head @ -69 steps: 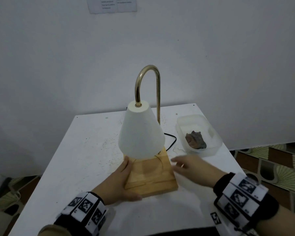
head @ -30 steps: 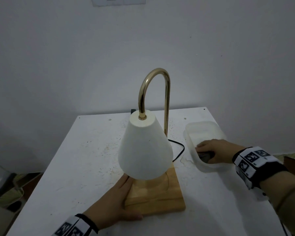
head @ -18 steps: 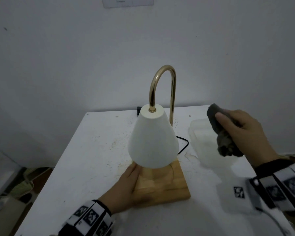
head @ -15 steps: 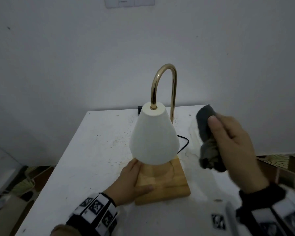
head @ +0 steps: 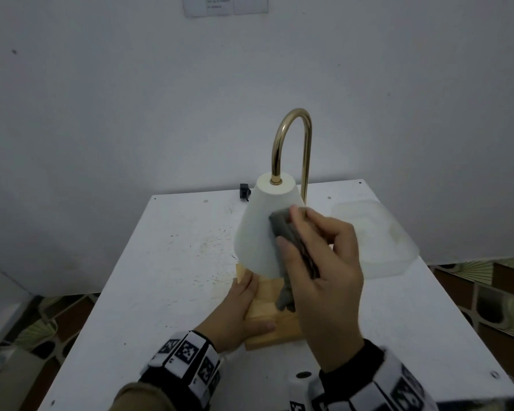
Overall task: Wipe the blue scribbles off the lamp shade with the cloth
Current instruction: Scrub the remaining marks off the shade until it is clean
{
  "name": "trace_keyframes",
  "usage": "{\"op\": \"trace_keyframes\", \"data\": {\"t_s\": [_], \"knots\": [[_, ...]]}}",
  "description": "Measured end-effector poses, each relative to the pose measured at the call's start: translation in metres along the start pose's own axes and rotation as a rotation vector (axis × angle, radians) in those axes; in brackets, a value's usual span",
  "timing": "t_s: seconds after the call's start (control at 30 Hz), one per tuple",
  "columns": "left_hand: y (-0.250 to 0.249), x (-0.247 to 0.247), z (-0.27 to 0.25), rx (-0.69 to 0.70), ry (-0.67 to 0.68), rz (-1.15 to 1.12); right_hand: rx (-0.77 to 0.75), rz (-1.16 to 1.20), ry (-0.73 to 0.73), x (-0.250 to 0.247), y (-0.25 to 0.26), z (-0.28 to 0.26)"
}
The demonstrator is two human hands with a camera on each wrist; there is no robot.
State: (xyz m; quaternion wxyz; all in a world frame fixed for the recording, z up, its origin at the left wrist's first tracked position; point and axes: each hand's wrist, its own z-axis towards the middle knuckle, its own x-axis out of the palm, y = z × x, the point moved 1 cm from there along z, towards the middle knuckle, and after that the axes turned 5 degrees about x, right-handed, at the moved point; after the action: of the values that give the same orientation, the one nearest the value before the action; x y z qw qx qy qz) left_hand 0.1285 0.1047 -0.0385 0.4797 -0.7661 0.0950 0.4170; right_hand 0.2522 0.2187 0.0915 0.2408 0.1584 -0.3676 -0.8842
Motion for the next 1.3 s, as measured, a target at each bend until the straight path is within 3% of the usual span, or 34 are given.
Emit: {"op": "trace_keyframes", "data": {"t_s": [0.1, 0.23, 0.3, 0.47, 0.53, 0.67, 0.77, 0.87, 0.93, 1.1, 1.2, 1.3], "knots": [[-0.006, -0.002, -0.001, -0.029, 0.033, 0.021, -0.048, -0.012, -0.022, -0.005, -0.014, -0.01], [-0.011, -0.006, -0.004, -0.038, 0.06, 0.031, 0.156, 0.121, -0.031, -0.008, -0.014, 0.007], [-0.009, -0.005, -0.001, -0.026, 0.068, 0.028, 0.184, 0.172, -0.044, -0.005, -0.007, 0.015], [0.003, -0.003, 0.002, 0.009, 0.005, 0.01, -0.047, 0.017, -0.019, 0.006, 0.004, -0.002], [0.0, -0.004, 0.002, 0.005, 0.02, 0.02, -0.074, -0.02, -0.031, 0.003, -0.011, -0.014], [-0.012, -0.012, -0.001, -0.02, 0.086, 0.069, 0.228, 0.161, -0.024, -0.012, -0.028, -0.009], [-0.018, -0.019, -0.003, 0.02, 0.093, 0.053, 0.297, 0.175, 0.073, -0.02, -0.029, 0.01], [-0.019, -0.022, -0.006, 0.072, 0.067, -0.004, 0.51, 0.226, 0.076, -0.036, -0.045, 0.034], [-0.019, -0.021, -0.01, 0.062, 0.051, -0.037, 0.605, 0.124, 0.117, -0.051, -0.065, 0.052], [-0.015, -0.01, -0.027, 0.032, 0.025, 0.003, 0.581, -0.33, 0.219, -0.07, -0.124, 0.105], [-0.019, -0.008, -0.031, 0.007, 0.015, 0.022, 0.623, -0.577, 0.377, -0.064, -0.166, 0.128], [-0.025, -0.009, -0.03, 0.004, 0.004, 0.068, 0.549, -0.776, 0.548, -0.053, -0.2, 0.136]]}}
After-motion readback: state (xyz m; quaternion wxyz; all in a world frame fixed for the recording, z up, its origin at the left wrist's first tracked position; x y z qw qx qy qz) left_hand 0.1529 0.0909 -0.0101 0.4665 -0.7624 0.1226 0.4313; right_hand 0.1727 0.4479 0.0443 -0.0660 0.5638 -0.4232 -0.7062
